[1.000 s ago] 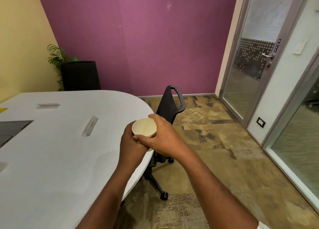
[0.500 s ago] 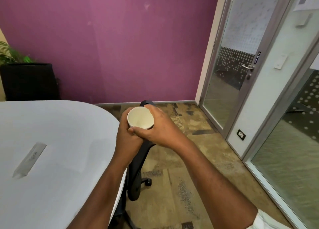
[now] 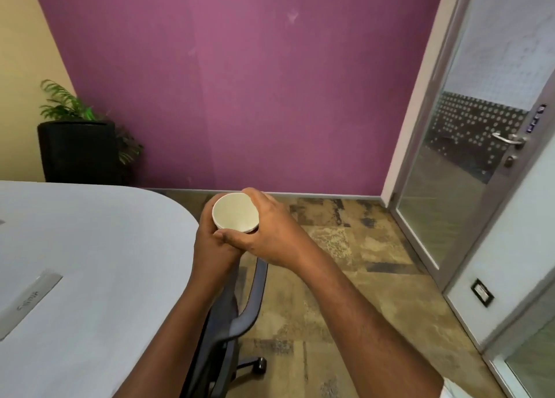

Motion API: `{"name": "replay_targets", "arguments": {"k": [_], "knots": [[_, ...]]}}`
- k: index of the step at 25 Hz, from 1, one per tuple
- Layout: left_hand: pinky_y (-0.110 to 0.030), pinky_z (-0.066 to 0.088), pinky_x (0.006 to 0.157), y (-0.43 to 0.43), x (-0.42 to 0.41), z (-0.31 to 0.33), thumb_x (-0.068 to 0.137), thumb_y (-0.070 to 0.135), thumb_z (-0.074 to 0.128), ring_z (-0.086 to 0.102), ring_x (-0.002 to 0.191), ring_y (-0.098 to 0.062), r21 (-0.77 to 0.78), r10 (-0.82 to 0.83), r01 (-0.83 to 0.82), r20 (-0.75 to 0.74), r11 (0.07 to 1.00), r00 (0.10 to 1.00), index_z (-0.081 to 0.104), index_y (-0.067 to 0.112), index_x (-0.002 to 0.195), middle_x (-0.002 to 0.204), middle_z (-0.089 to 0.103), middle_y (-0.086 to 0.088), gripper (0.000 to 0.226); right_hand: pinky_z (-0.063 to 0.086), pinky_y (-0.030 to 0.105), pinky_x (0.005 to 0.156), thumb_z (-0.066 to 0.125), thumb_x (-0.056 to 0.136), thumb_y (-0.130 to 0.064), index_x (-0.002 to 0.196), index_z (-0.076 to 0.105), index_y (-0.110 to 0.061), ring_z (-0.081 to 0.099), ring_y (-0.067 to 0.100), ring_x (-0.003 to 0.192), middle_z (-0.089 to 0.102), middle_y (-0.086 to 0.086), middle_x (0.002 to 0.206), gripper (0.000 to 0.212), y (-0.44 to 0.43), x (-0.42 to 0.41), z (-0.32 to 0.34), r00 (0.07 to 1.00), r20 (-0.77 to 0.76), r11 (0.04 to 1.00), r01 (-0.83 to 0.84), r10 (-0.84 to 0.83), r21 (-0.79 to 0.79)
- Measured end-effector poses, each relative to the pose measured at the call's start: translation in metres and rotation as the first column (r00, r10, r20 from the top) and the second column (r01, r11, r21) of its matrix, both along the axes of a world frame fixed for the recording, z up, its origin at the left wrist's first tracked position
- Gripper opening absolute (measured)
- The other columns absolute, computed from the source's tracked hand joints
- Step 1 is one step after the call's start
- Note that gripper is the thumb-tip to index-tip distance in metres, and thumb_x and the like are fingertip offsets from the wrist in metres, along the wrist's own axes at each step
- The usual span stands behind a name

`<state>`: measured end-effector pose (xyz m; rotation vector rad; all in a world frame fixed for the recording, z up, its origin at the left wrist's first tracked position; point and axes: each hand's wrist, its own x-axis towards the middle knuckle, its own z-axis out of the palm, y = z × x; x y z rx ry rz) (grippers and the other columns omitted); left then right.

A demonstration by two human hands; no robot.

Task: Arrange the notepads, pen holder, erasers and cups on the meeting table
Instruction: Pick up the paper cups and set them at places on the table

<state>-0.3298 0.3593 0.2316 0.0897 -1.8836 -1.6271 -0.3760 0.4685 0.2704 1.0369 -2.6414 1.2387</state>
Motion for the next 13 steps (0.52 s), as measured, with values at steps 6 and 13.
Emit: {"name": "replay_targets", "arguments": {"k": [6, 13], "knots": [[-0.046, 0.054, 0.09, 0.048, -0.08, 0.009, 0.075, 0.011, 0.076, 0.061, 0.108, -0.02, 0.017, 0.245, -0.247, 0.074, 0.969, 0.967, 0.053, 0.021, 0.123, 0.116, 0.062, -0.002, 0.054, 0.044, 0.023, 0.08, 0.068, 0.069, -0.068, 0.131, 0.038, -0.032, 0.045, 0.007, 0.105, 0.047, -0.012, 0.125, 0.077, 0.033, -0.104, 0.001, 0.982, 0.007, 0.981, -0.186, 0.186, -0.058], [-0.02, 0.051, 0.085, 0.045, -0.176, 0.012, 0.077, -0.016, 0.062, 0.062, 0.097, -0.007, -0.028, 0.406, -0.405, 0.081, 0.914, 0.91, 0.049, 0.031, 0.115, 0.108, 0.061, 0.011, 0.062, 0.052, 0.031, 0.079, 0.067, 0.069, -0.069, 0.127, 0.037, -0.036, 0.047, 0.008, 0.105, 0.047, -0.015, 0.12, 0.074, 0.018, -0.216, -0.002, 0.924, -0.023, 0.922, -0.384, 0.383, -0.06]]}}
